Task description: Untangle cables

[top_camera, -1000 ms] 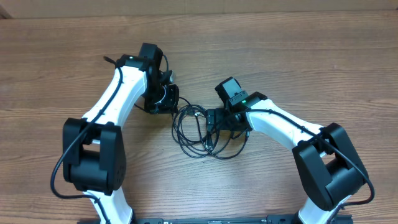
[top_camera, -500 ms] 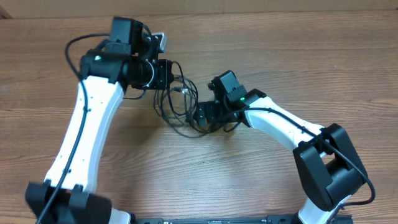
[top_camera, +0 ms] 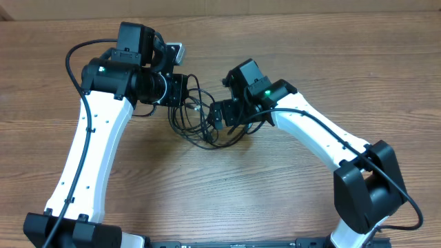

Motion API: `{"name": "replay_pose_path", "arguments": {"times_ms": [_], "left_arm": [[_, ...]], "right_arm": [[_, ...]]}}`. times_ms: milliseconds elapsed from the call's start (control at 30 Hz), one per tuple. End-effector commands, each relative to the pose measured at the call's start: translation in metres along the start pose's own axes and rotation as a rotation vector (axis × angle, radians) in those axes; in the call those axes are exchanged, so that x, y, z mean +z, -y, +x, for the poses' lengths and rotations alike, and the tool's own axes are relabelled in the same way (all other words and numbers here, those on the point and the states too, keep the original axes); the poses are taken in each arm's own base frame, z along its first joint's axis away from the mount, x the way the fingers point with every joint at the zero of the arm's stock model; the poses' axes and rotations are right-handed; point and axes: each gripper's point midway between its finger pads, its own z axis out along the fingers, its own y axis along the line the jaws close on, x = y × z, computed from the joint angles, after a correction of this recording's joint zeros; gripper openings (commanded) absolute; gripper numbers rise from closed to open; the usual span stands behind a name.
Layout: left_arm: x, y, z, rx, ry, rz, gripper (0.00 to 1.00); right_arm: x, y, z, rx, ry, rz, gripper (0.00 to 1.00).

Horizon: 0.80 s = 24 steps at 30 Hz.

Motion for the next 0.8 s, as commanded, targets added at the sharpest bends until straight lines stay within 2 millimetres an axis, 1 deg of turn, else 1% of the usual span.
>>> {"name": "replay_pose_path", "arguments": {"times_ms": [0,167,233,300,500,633,767], "left_arm": [[-0.010,0.004,-0.005,0.042,0.029,0.005,0.04],[-0.010,0.007,-0.004,0.040,0.026,0.022,0.04],[-0.010,0.010,-0.004,0.041,0.025,0.043,0.04],[-0.010,0.016,-0.003,0.042,0.023,0.078,0.04],[-0.012,0.031,0.000,0.039,0.010,0.165,0.04],[-0.014,0.041,0.002,0.038,0.001,0.223,0.04],[-0.015,0.046,0.003,0.044,0.000,0.256,0.04]], "right_arm": [[-0.003,-0.003,-0.004,-0.028,0.002,-0.014,1.00],[0.001,-0.005,0.004,-0.036,-0.015,-0.010,1.00],[0.003,-0.008,0.005,-0.044,-0.015,-0.013,1.00],[0.004,-0.006,0.004,-0.052,-0.004,0.015,1.00],[0.005,0.007,-0.006,-0.050,0.053,0.115,1.00],[0.005,0.028,-0.009,0.047,0.101,0.222,1.00],[0.011,0.043,-0.005,0.094,0.122,0.280,1.00]]}}
